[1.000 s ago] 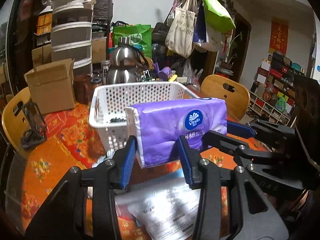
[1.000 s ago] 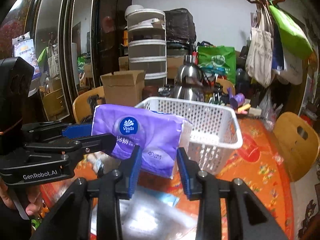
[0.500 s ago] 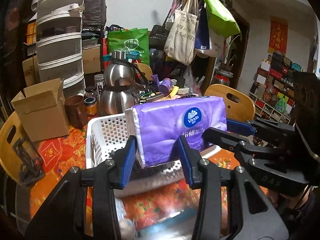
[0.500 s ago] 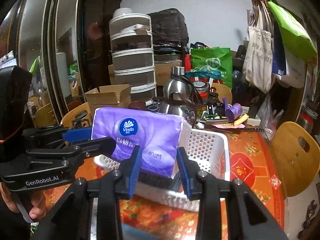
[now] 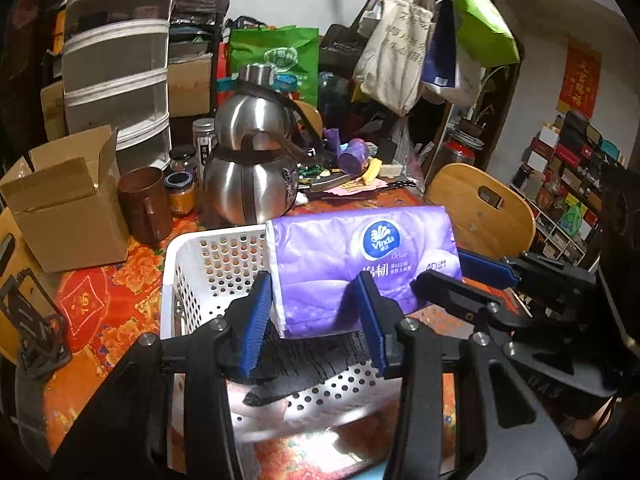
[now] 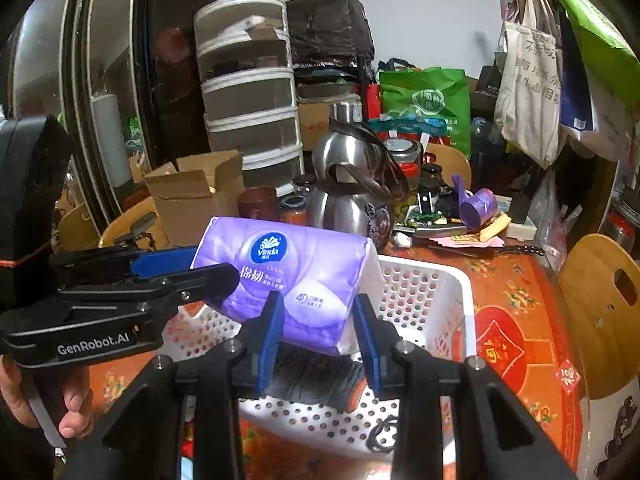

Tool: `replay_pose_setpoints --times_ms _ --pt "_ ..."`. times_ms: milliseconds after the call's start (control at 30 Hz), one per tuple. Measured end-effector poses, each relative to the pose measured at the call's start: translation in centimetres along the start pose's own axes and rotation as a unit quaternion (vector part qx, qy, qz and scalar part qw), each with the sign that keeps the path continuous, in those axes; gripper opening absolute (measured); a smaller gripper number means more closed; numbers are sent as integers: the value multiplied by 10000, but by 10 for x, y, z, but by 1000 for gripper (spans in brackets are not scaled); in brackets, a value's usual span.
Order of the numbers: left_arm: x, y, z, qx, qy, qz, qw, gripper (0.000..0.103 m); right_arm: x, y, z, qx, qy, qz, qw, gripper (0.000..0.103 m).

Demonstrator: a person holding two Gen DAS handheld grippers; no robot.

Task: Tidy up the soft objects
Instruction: 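Carry the tissue pack into the basket onto the glove and open both grippers, then withdraw both grippers from the basket toward the remaining items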

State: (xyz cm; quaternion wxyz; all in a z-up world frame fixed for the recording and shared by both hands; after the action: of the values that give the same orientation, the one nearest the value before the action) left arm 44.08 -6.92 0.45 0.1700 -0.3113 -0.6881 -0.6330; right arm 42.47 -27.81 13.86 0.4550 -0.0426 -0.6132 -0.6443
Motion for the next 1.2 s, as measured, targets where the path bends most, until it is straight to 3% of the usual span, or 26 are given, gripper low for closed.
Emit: replay_pose_setpoints --times_ms 67,167,200,333,867,1000,1200 --pt "-17 -1 11 197 34 165 9997 47 -9 -1 -7 -119 -32 85 9999 37" --pt "-28 -9 25 306 187 236 9991 65 -16 -9 -24 -354 -215 189 9990 68" --pt "-31 -13 28 263 218 265 9991 71 -17 -13 -30 -394 -266 204 9987 71" --pt "-36 -23 39 288 276 275 9988 79 -23 -24 -45 -555 -309 339 9974 72" --pt "-10 -55 38 460 193 390 9980 81 -14 -42 -23 -452 -200 313 9983 72" --pt "18 -86 42 372 334 447 9977 81 6 -62 -21 -456 -286 298 9981 72" --pt "63 -159 50 595 270 592 9961 81 56 -112 -9 -619 -180 122 9978 77"
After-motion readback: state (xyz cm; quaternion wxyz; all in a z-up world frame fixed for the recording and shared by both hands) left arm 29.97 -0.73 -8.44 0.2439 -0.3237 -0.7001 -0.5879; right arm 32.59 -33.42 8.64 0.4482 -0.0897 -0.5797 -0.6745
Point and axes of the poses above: each gripper's, at about its wrist camera, not at the fingertips, and x roughly against the way its jaws point, z to its left, y to its top, the point moved 10 cm from there along -x, roughly the way its jaws point, and after that the axes turned 2 degrees about y, right-handed, at the moved point
